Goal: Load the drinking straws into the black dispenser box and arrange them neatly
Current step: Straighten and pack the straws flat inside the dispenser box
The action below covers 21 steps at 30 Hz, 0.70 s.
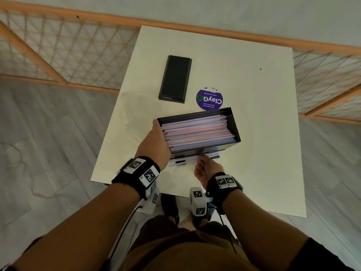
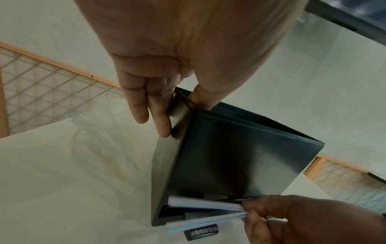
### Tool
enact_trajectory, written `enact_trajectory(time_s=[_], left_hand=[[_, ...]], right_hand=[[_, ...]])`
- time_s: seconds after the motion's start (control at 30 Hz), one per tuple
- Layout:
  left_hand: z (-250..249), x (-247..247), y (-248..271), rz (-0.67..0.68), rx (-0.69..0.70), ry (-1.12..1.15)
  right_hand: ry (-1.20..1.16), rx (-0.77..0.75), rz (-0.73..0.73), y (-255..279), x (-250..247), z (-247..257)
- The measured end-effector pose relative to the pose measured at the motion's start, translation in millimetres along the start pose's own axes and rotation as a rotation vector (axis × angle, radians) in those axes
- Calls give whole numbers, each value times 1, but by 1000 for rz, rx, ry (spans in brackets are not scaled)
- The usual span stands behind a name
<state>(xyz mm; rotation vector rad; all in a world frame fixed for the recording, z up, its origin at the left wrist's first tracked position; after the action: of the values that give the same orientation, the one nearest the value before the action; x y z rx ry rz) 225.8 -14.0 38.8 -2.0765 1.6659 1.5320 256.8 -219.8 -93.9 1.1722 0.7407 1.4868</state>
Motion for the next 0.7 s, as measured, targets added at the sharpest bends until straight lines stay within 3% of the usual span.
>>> enact_trajectory(time_s=[0.4,0.6,0.7], left_hand=[[-11,-7,-11,32,-5,-6],[-15,-7,-18,45,24,36],[-17,-4,-19,54,53,60]], right_hand=[[58,-30,117,57,7,14],[13,-98,234,97,5,50],[-26,-175,223,106,17,74]])
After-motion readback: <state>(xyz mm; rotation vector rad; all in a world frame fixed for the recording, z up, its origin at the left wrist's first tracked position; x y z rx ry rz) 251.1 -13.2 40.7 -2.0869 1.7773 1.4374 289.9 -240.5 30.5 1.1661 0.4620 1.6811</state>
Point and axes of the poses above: each hand's wrist, its own y-axis away from the middle knuckle, its own x-axis out of the palm, z = x × y, the point moved 8 cm from there along -y, towards the middle knuckle, and after that the axes turned 11 degrees about z, right-handed, at the moved point
